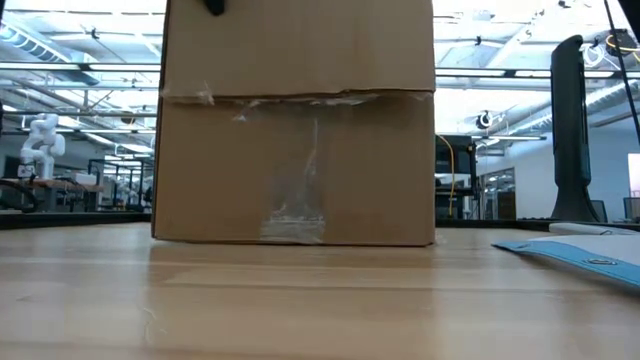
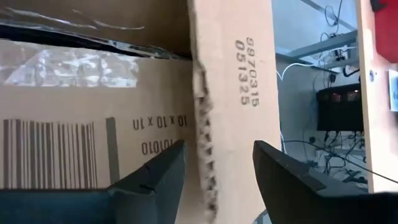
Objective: Unpack boxes
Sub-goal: Open the cardboard box using the gray cutter
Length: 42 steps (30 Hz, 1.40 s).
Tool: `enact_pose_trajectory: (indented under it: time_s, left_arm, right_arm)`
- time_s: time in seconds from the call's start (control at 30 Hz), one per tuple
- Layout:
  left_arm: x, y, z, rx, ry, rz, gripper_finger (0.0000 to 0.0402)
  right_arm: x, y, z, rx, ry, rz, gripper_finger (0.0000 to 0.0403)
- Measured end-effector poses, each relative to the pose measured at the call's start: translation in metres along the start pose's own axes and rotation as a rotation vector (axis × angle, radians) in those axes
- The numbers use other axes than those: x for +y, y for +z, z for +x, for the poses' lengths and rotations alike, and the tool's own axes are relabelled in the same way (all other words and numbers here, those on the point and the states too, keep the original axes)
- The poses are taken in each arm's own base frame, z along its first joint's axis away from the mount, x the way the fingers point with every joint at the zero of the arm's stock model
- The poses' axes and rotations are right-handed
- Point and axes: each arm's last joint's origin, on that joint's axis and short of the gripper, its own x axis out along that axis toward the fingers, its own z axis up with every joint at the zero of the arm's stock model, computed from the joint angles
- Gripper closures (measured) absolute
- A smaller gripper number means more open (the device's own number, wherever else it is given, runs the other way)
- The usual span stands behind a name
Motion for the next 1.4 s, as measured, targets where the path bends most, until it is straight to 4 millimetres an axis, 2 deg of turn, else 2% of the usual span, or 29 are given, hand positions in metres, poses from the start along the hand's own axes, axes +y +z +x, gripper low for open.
enact_pose_trajectory:
  time_s: [0.2, 0.37, 0.5, 0.7, 0.9, 1.07, 1.2, 1.4]
  left_arm:
    - [-0.005, 0.000, 0.000, -0.004, -0.019, 0.005, 0.0389]
    - [-0.017, -0.002, -0.001, -0.004, -0.030, 0.027, 0.0389]
    - [-0.029, -0.006, -0.002, 0.008, -0.034, 0.091, 0.0389]
    - [-0.042, -0.014, -0.004, 0.056, -0.031, 0.148, 0.0389]
    - [-0.054, -0.021, -0.006, 0.087, -0.022, 0.196, 0.0389]
    - [-0.059, -0.027, -0.007, 0.121, -0.017, 0.227, 0.0389]
    - [-0.060, -0.029, -0.007, 0.143, -0.005, 0.236, 0.0390]
    - [-0.060, -0.029, -0.006, 0.139, 0.003, 0.225, 0.0390]
  right_arm:
    - [-0.004, 0.001, 0.013, 0.034, 0.009, 0.010, 0.0222]
    - [-0.006, 0.002, 0.018, 0.048, -0.025, 0.004, 0.0223]
    - [-0.009, 0.001, 0.018, 0.045, -0.025, -0.006, 0.0256]
    - [-0.033, -0.006, 0.010, -0.034, 0.187, 0.170, 0.0384]
    - [-0.078, -0.024, 0.016, -0.055, 0.523, 0.507, 0.0385]
    - [-0.112, -0.043, 0.034, 0.004, 0.798, 0.747, 0.0396]
    - [-0.125, -0.049, 0.050, 0.018, 0.947, 0.836, 0.0397]
    - [-0.130, -0.056, 0.072, 0.030, 1.056, 0.883, 0.0397]
